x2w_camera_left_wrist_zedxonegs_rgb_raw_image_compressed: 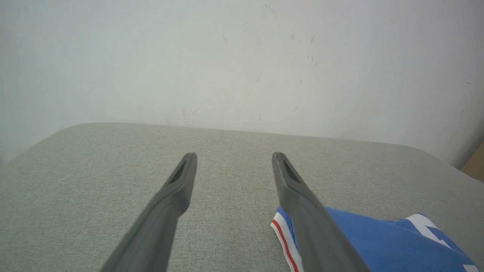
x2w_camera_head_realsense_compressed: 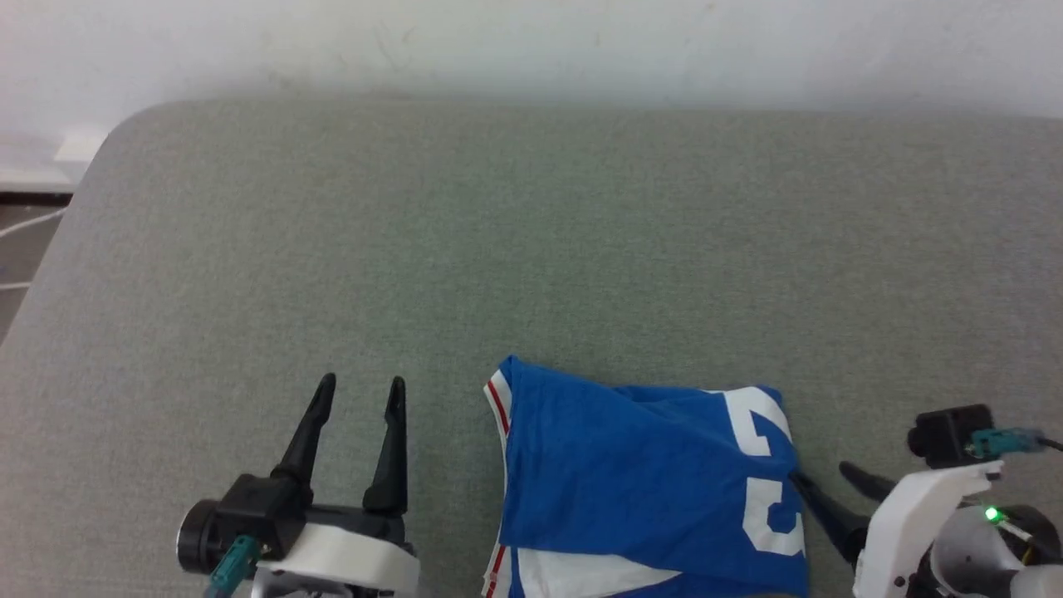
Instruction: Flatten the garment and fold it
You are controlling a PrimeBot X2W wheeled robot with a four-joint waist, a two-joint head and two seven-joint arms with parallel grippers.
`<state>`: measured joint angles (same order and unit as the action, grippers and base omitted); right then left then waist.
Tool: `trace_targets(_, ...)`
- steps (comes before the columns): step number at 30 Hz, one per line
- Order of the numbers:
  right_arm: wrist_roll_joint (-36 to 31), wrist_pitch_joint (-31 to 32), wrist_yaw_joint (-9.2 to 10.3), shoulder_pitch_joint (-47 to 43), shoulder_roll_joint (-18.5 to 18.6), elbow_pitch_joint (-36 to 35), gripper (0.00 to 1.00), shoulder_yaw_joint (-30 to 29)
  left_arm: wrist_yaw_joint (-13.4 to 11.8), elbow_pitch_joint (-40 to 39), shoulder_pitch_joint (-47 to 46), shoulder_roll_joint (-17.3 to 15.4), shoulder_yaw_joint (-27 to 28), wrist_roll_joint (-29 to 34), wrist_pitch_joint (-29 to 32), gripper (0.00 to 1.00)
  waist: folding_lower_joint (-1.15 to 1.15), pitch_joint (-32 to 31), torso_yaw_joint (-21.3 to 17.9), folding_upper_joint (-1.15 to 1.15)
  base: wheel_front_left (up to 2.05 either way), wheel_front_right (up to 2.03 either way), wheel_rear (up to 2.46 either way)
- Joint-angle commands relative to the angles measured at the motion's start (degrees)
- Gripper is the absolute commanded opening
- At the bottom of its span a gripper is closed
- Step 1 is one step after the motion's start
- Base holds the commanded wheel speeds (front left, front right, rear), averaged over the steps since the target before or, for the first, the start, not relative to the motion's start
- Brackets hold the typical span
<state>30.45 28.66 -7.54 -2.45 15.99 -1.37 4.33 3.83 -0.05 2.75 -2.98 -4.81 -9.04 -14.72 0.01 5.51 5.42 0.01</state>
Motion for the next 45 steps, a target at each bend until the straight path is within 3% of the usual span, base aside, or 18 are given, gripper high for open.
trace_targets(1, 1.50, 2.73, 0.05, 1.73, 0.16, 2.60, 1.00, 1.04, -0.11, 0.25, -1.46, 0.11, -0.49, 0.37, -0.28, 1.00, -0.01, 2.07, 1.90, -0.01, 0.00, 0.00, 0.00)
trace_targets(9, 3.03, 4.42, 0.05, 6.23, -1.20, 12.68, 1.00, 3.94, -0.51, 0.96, -3.45, 0.11, -2.44, 0.14, -0.28, 1.00, -0.01, 3.97, 4.83, -0.01, 0.00, 0.00, 0.00)
trace_targets(16, 2.84, 4.15, 0.05, 7.44, -1.28, 17.75, 1.00, 10.68, -0.59, 1.20, -3.44, 0.11, -2.60, 0.20, -0.28, 1.00, -0.01, 3.98, 5.70, -0.01, 0.00, 0.00, 0.00)
trace_targets(17, 3.10, 3.60, 0.05, 7.61, -1.34, 18.37, 0.41, 11.59, -0.62, 1.31, -3.42, 0.11, -2.68, 0.21, -0.28, 1.00, -0.01, 3.78, 5.77, -0.01, 0.00, 0.00, 0.00)
trace_targets(18, 3.19, 2.65, 0.05, 7.91, -1.24, 18.78, 0.00, 12.32, -0.70, 1.40, -3.38, 0.11, -2.74, 0.17, -0.28, 1.00, -0.01, 3.57, 5.79, -0.01, 0.00, 0.00, 0.00)
trace_targets(22, 1.55, -2.71, 0.05, 10.41, 0.36, 19.48, 0.00, 13.56, -0.89, 1.41, -3.15, 0.11, -3.03, -0.15, -0.28, 1.00, -0.01, 2.35, 5.05, -0.01, 0.00, 0.00, 0.00)
trace_targets(26, -4.25, -6.31, 0.05, 13.76, 3.97, 18.38, 0.00, 15.13, -0.21, 2.22, -2.89, 0.01, -4.26, 2.08, -0.28, 1.00, -0.01, 0.55, 2.83, -0.01, 0.00, 0.00, 0.00)
trace_targets(33, -15.19, -4.44, 0.05, 20.73, 12.67, 11.42, 0.00, 20.42, 0.28, 2.11, -3.01, 0.08, -6.59, 1.99, -0.28, 1.00, -0.01, -0.07, -5.89, -0.01, 0.00, 0.00, 0.00)
trace_targets(38, -17.79, -1.67, 0.05, 27.46, 20.56, 7.95, 0.00, 23.64, -0.65, 1.12, -6.88, 0.09, -10.63, 1.42, -0.28, 1.00, -0.01, 4.36, -11.81, -0.01, 0.00, 0.00, 0.00)
trace_targets(45, -18.17, -3.91, 0.05, 34.77, 30.75, 10.16, 0.00, 23.77, -1.46, 0.68, -14.11, 0.10, -14.60, 1.20, -0.28, 1.00, -0.01, 14.12, -15.18, -0.01, 0.00, 0.00, 0.00)
